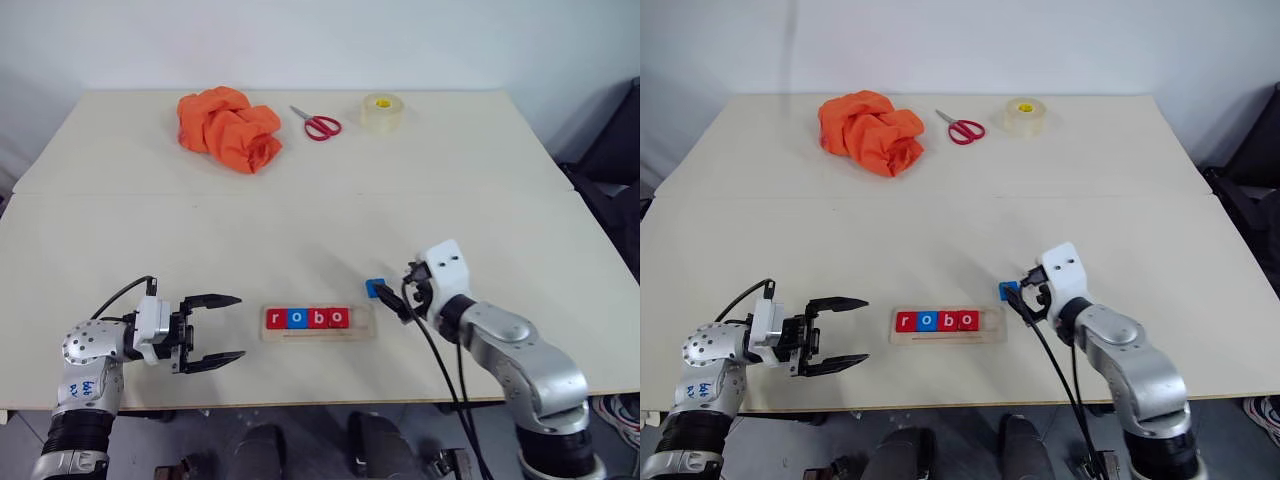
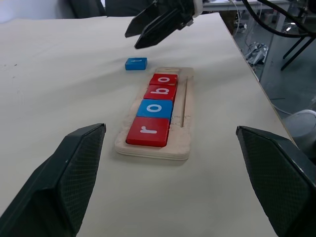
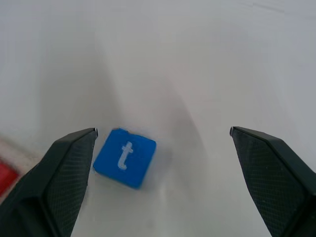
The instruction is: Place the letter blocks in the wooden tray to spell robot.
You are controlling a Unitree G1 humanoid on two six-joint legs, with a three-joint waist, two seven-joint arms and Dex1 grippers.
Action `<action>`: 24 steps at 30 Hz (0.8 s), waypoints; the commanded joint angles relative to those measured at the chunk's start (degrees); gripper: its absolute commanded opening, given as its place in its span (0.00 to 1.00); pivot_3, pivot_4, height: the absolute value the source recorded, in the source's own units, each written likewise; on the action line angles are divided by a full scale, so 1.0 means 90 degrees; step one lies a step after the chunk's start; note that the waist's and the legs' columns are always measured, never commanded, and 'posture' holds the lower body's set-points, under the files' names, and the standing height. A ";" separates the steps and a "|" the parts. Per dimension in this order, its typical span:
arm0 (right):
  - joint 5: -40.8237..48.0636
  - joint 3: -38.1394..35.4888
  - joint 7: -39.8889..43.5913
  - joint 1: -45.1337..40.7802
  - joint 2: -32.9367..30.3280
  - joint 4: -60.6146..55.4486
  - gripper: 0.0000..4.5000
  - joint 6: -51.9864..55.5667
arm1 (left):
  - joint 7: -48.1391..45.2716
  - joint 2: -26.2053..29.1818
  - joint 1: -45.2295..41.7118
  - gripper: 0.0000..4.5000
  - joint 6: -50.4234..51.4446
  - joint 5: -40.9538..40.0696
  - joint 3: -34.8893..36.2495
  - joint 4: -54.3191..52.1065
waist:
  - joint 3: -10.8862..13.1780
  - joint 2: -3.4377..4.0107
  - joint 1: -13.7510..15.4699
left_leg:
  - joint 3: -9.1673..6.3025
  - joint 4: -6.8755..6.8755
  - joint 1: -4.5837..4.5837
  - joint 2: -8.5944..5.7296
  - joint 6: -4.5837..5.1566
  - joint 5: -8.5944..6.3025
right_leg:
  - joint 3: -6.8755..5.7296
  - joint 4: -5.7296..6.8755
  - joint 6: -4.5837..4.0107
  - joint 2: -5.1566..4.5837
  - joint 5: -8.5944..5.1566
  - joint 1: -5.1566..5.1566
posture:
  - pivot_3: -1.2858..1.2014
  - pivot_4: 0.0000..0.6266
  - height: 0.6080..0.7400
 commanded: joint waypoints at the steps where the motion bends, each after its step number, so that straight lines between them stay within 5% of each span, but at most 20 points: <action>1: -0.0206 0.0116 -0.0435 -0.0124 0.0166 -0.0098 1.00 0.0350 | 0.0059 0.0059 0.0151 1.00 0.0050 -0.0138 0.0117 -0.0296 | 0.0000 0.0000 0.0007 | -0.0001 -0.0002 0.0000 0.0001 0.0000 0.0000 | -0.0003 0.0000 -0.0003 0.0001 -0.0002 0.0000 | 0.52 0.24 1.00; 12: -0.0477 0.0392 -0.0929 -0.0183 0.0396 -0.0088 1.00 0.1106 | 0.0164 0.0086 0.0388 1.00 0.0124 -0.0145 0.0187 -0.0546 | 0.0000 0.0000 0.0009 | -0.0003 -0.0003 -0.0006 -0.0001 0.0001 -0.0001 | -0.0007 -0.0005 -0.0003 0.0001 -0.0002 0.0000 | 0.52 0.24 1.00; 15: -0.0534 0.0376 -0.1023 -0.0193 0.0483 -0.0031 0.88 0.1086 | 0.0164 0.0089 0.0384 1.00 0.0127 -0.0136 0.0191 -0.0544 | 0.0000 0.0000 0.0008 | -0.0003 -0.0003 -0.0005 0.0000 0.0001 -0.0001 | -0.0007 -0.0004 -0.0003 0.0002 -0.0002 0.0000 | 0.52 0.24 1.00; 22: -0.0633 0.0236 -0.1127 -0.0213 0.0559 -0.0046 0.36 0.1005 | 0.0104 0.0089 0.0222 1.00 0.0139 -0.0111 0.0135 -0.0424 | -0.0001 -0.0001 0.0019 | -0.0005 -0.0002 -0.0007 -0.0004 0.0002 0.0000 | -0.0008 -0.0006 -0.0003 0.0000 -0.0002 0.0002 | 0.52 0.24 1.00; 24: -0.0646 0.0037 -0.1167 -0.0204 0.0588 -0.0161 0.33 0.1022 | 0.0055 0.0096 0.0140 1.00 0.0151 -0.0110 0.0119 -0.0351 | -0.0001 -0.0001 0.0016 | -0.0004 -0.0002 -0.0007 -0.0004 0.0002 0.0000 | -0.0008 -0.0006 -0.0002 0.0000 -0.0001 0.0002 | 0.52 0.24 1.00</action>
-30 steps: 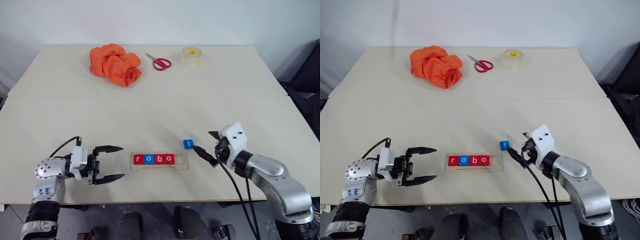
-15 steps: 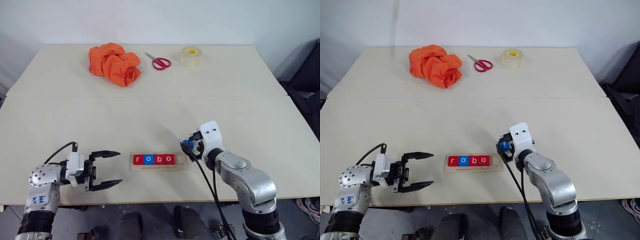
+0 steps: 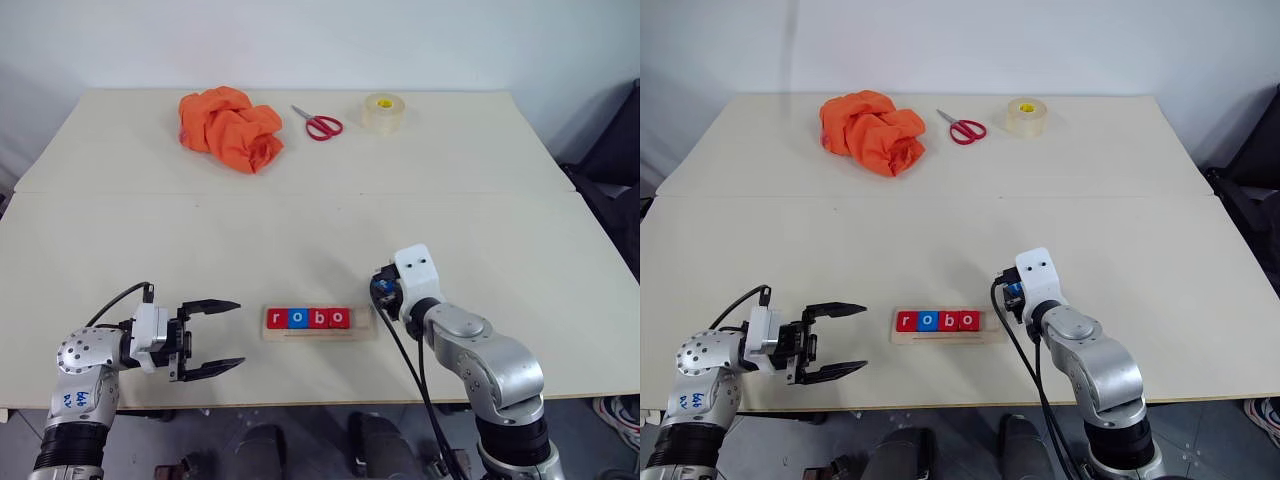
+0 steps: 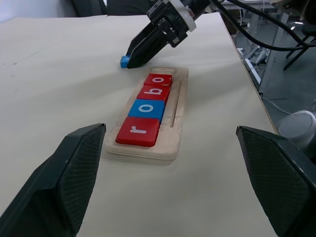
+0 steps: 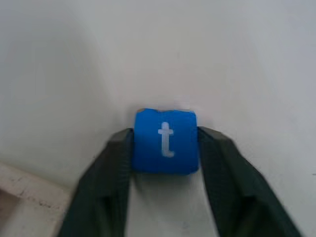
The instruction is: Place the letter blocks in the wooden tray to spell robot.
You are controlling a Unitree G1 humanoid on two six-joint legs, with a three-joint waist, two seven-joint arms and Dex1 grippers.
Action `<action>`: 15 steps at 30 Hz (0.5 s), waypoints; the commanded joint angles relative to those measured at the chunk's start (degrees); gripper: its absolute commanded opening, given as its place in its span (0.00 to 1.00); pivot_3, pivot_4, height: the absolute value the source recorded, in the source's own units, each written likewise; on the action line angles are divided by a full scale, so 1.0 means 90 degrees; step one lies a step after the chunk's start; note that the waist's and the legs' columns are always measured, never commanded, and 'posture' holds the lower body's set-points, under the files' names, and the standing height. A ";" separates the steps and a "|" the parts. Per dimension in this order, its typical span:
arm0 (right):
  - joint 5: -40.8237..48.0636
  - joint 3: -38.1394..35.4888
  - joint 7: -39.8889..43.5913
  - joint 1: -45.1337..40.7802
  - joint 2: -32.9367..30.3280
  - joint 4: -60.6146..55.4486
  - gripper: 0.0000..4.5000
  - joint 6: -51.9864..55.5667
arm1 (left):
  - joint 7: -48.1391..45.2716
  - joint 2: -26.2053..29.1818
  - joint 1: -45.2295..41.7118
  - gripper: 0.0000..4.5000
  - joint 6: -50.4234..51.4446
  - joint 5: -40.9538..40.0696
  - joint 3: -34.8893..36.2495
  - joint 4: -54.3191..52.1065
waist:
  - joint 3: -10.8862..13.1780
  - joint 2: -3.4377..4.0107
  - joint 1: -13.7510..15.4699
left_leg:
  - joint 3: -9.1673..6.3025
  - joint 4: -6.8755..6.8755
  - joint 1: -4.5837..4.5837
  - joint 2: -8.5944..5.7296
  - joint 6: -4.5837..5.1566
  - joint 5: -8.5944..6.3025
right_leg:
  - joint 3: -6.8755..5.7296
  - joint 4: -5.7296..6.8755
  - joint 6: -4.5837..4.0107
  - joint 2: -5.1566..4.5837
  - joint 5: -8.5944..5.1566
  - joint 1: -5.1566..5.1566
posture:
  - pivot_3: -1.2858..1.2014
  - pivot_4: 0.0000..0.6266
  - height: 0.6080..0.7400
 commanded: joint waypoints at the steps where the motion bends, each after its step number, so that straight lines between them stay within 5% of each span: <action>1: -0.0107 -0.0408 -0.0146 0.0024 0.0039 -0.0257 0.33 -0.0018 | -0.0080 0.0091 -0.0137 1.00 0.0018 -0.0090 0.0043 0.0063 | 0.0000 0.0000 -0.0001 | 0.0000 0.0000 -0.0001 0.0000 0.0000 0.0000 | 0.0000 0.0000 0.0000 0.0001 0.0000 0.0000 | 0.52 0.24 1.00; 15: -0.0169 -0.1049 -0.0403 0.0927 0.0139 -0.1958 0.33 0.0954 | -0.0558 0.0101 -0.0706 1.00 -0.0006 -0.0073 -0.0066 0.0671 | 0.0000 0.0000 -0.0020 | -0.0001 -0.0009 -0.0003 0.0010 0.0000 0.0000 | -0.0002 -0.0006 -0.0002 0.0014 -0.0002 -0.0006 | 0.52 0.24 1.00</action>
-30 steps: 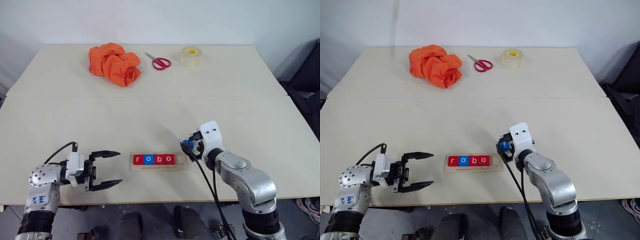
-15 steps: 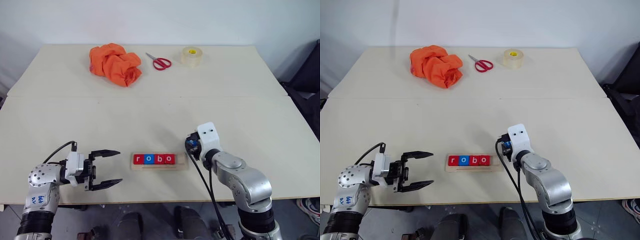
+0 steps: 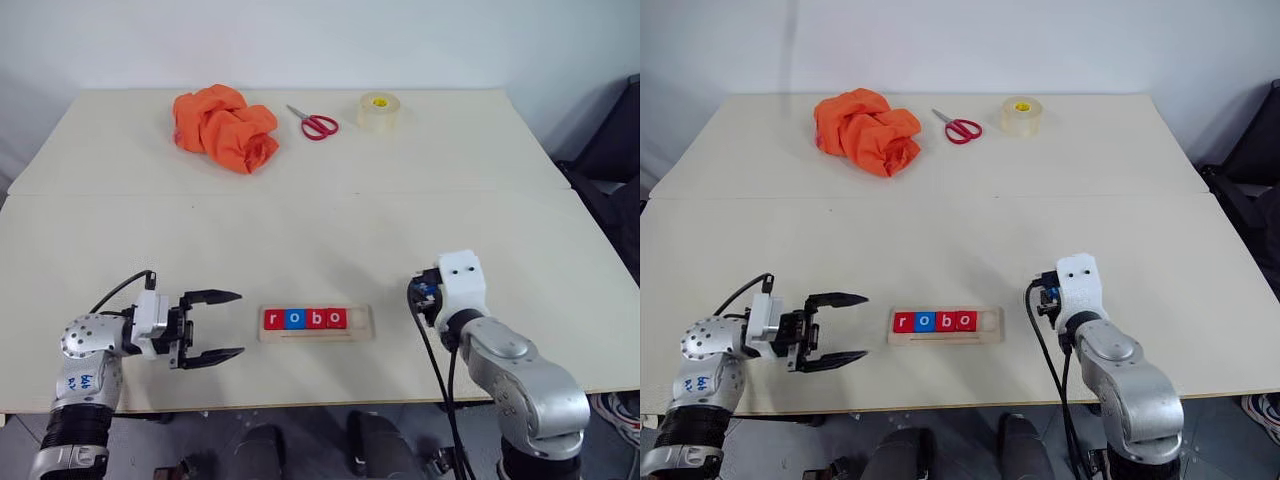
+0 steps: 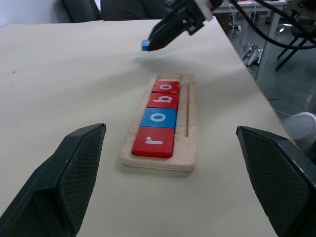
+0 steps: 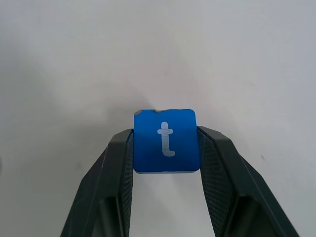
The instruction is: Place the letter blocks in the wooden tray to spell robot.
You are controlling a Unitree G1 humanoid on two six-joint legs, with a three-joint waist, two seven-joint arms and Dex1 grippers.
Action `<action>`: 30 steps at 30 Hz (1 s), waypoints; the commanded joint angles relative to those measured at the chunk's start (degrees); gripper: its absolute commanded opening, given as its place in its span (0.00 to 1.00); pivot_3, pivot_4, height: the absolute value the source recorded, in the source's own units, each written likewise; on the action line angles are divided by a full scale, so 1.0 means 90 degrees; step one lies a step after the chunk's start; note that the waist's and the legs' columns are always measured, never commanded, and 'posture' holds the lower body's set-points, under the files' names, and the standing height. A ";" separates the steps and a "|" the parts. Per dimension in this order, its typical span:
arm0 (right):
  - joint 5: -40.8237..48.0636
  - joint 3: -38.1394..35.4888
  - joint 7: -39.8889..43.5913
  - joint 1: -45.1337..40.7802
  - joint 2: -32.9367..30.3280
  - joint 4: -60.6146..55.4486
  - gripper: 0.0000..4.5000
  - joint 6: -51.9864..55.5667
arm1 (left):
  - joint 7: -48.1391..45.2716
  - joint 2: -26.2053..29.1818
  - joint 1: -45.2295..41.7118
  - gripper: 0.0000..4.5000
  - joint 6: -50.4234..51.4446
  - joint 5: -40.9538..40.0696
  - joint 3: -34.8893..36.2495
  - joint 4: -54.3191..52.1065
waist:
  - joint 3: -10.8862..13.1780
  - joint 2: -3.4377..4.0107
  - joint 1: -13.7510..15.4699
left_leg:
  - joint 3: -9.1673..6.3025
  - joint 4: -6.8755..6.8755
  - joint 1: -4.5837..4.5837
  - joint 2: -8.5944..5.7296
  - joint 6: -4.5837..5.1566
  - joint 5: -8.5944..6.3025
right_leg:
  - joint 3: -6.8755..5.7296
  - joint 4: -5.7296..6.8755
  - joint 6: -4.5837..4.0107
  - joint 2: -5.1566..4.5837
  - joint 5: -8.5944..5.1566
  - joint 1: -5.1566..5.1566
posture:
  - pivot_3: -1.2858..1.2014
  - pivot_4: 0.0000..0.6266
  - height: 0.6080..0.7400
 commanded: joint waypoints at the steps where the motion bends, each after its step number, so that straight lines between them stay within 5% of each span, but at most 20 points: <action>1: -0.0087 -0.0049 -0.0141 0.0015 0.0135 -0.0415 0.33 0.0236 | -0.0260 0.0080 -0.0077 1.00 -0.0049 -0.0072 -0.0013 0.0058 | 0.0000 0.0000 -0.0003 | 0.0000 0.0000 0.0000 0.0000 0.0000 0.0000 | 0.0000 0.0000 0.0000 0.0000 0.0000 -0.0001 | 0.52 0.24 1.00; 9: -0.0180 0.0036 -0.0320 0.0150 0.0342 -0.0788 0.33 0.0634 | -0.0330 0.0087 -0.0100 1.00 -0.0026 -0.0113 -0.0045 0.0052 | 0.0000 0.0000 0.0009 | 0.0000 0.0000 -0.0002 -0.0002 0.0000 0.0000 | 0.0000 -0.0003 -0.0001 -0.0003 0.0000 0.0000 | 0.52 0.24 1.00; 10: -0.0192 0.0025 -0.0327 0.0159 0.0358 -0.0810 0.49 0.0654 | -0.0344 0.0094 -0.0101 1.00 -0.0016 -0.0121 -0.0045 0.0051 | 0.0000 0.0000 0.0007 | 0.0000 0.0000 -0.0002 -0.0002 0.0000 0.0000 | 0.0000 -0.0003 -0.0001 -0.0003 0.0000 0.0000 | 0.52 0.24 1.00; 15: -0.0050 0.0008 -0.0015 0.0122 0.0093 -0.0870 0.85 0.0652 | -0.0378 0.0098 -0.0106 1.00 0.0008 -0.0147 -0.0068 0.0031 | 0.0000 0.0000 0.0006 | -0.0001 0.0000 -0.0002 -0.0001 0.0000 0.0000 | -0.0001 -0.0003 -0.0001 -0.0003 -0.0001 0.0000 | 0.52 0.24 1.00; 17: 0.0148 0.0114 0.0421 0.0082 -0.0367 -0.0865 0.99 0.0494 | -0.0397 0.0096 -0.0077 1.00 0.0016 -0.0171 -0.0081 -0.0008 | 0.0000 0.0000 0.0007 | -0.0001 0.0000 -0.0002 -0.0002 0.0000 0.0000 | -0.0001 -0.0004 -0.0001 -0.0003 -0.0001 0.0000 | 0.52 0.24 1.00; 25: 0.0809 0.0276 0.3341 -0.0290 -0.3462 0.0327 0.99 -0.1650 | -0.0688 0.0378 0.0139 1.00 -0.0070 -0.0289 -0.0016 0.0126 | 0.0003 0.0002 -0.0001 | -0.0006 -0.0002 -0.0001 0.0000 0.0002 -0.0002 | -0.0007 -0.0017 0.0000 0.0002 -0.0001 0.0005 | 0.52 0.24 1.00; 30: 0.0717 0.0747 0.4830 -0.0561 -0.4556 0.1549 0.99 -0.3405 | -0.0728 0.0566 0.0336 1.00 -0.0217 -0.0418 -0.0055 0.0188 | 0.0005 0.0002 0.0010 | 0.0001 -0.0004 0.0000 -0.0001 0.0003 -0.0003 | -0.0004 -0.0023 0.0002 0.0001 -0.0001 0.0005 | 0.52 0.24 1.00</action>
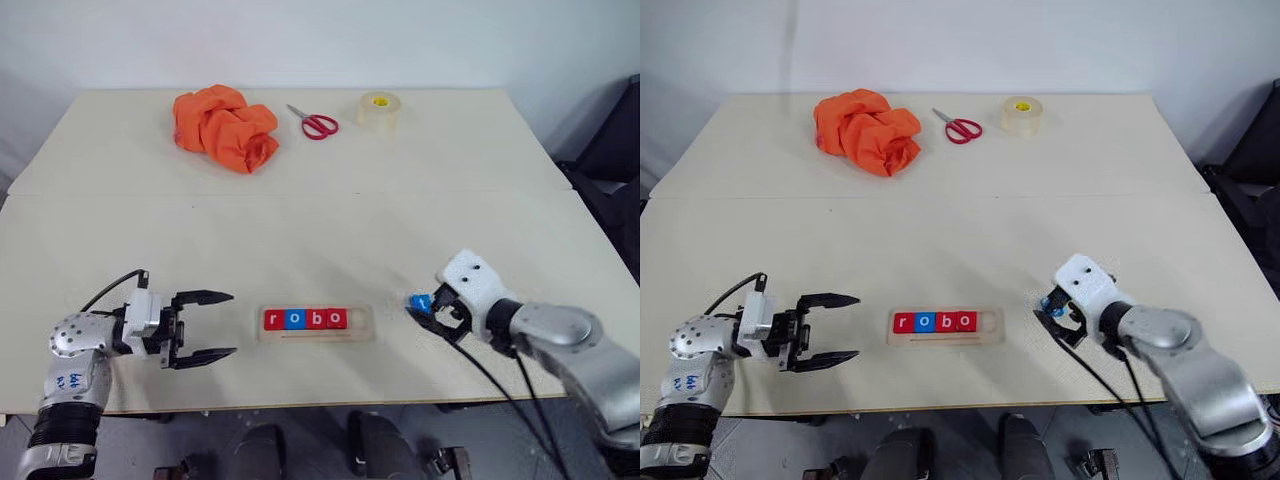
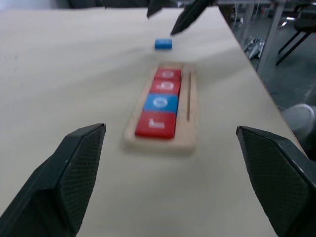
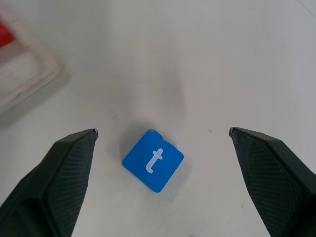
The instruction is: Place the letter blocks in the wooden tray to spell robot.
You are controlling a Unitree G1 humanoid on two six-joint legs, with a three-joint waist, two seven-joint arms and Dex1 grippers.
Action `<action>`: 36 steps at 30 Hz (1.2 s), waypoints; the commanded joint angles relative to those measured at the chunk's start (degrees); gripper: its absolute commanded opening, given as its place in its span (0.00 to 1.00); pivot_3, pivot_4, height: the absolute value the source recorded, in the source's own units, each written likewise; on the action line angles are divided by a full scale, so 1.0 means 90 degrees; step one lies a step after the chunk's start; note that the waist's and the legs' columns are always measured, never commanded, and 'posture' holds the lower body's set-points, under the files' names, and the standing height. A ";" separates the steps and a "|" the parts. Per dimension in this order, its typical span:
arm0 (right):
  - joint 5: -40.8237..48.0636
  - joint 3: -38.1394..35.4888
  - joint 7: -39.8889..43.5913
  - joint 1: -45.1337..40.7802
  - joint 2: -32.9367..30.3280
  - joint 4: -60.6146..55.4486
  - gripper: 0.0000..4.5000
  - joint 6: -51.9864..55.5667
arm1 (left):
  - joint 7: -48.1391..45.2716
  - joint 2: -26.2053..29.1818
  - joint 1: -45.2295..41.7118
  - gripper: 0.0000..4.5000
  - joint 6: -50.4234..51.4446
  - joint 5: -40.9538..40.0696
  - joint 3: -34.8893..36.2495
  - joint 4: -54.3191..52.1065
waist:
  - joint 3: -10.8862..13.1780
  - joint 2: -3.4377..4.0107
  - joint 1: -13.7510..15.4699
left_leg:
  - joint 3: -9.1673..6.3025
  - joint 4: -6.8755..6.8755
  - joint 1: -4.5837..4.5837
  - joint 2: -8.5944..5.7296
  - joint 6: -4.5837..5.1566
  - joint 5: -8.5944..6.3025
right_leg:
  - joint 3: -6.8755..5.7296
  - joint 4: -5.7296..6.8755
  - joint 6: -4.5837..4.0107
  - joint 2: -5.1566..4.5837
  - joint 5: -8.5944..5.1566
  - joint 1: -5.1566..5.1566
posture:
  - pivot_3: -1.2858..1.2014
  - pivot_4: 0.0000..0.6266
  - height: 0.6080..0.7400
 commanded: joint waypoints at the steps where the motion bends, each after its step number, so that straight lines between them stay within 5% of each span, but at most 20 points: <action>1: -0.0177 0.0370 0.1033 -0.0240 -0.0424 0.0725 0.99 -0.1327 | -0.0715 0.0107 0.0137 1.00 -0.0163 -0.0229 0.0021 -0.0032 | 0.0001 -0.0001 0.0008 | 0.0000 0.0000 -0.0001 0.0000 0.0000 0.0000 | -0.0001 0.0000 0.0000 0.0000 0.0000 0.0000 | 0.52 0.24 1.00; 9: -0.1024 0.1470 0.2467 -0.1119 -0.0561 0.2767 0.99 -0.3396 | -0.0519 0.0037 0.0475 1.00 -0.0258 -0.0310 0.0087 -0.0325 | 0.0001 -0.0001 0.0006 | 0.0007 0.0004 -0.0002 -0.0002 0.0000 0.0000 | 0.0003 -0.0001 0.0007 -0.0004 0.0004 -0.0001 | 0.52 0.24 1.00; 21: -0.1478 0.1798 0.3431 -0.1611 -0.0507 0.4145 0.99 -0.4519 | -0.0318 0.0071 0.0855 1.00 -0.0247 -0.0377 0.0248 -0.0720 | -0.0001 -0.0003 0.0033 | 0.0006 0.0016 0.0003 -0.0009 -0.0003 -0.0001 | 0.0000 0.0005 0.0009 -0.0021 0.0007 0.0008 | 0.52 0.24 1.00; 30: -0.1610 0.1729 0.3456 -0.1814 -0.0203 0.4486 0.34 -0.4663 | -0.0160 0.0057 0.0852 1.00 -0.0117 -0.0537 0.0422 -0.0858 | -0.0007 -0.0014 -0.0003 | 0.0009 0.0019 0.0020 -0.0010 -0.0004 0.0001 | 0.0005 0.0012 0.0004 -0.0023 0.0014 0.0018 | 0.52 0.24 1.00; 36: -0.1656 0.1645 0.3491 -0.1955 -0.0126 0.4645 0.00 -0.4714 | 0.0051 -0.0045 0.0763 1.00 0.0126 -0.0673 0.0576 -0.1000 | -0.0007 -0.0014 0.0013 | 0.0016 0.0019 0.0031 -0.0007 -0.0005 0.0004 | 0.0010 0.0016 -0.0002 -0.0023 0.0016 0.0021 | 0.52 0.24 1.00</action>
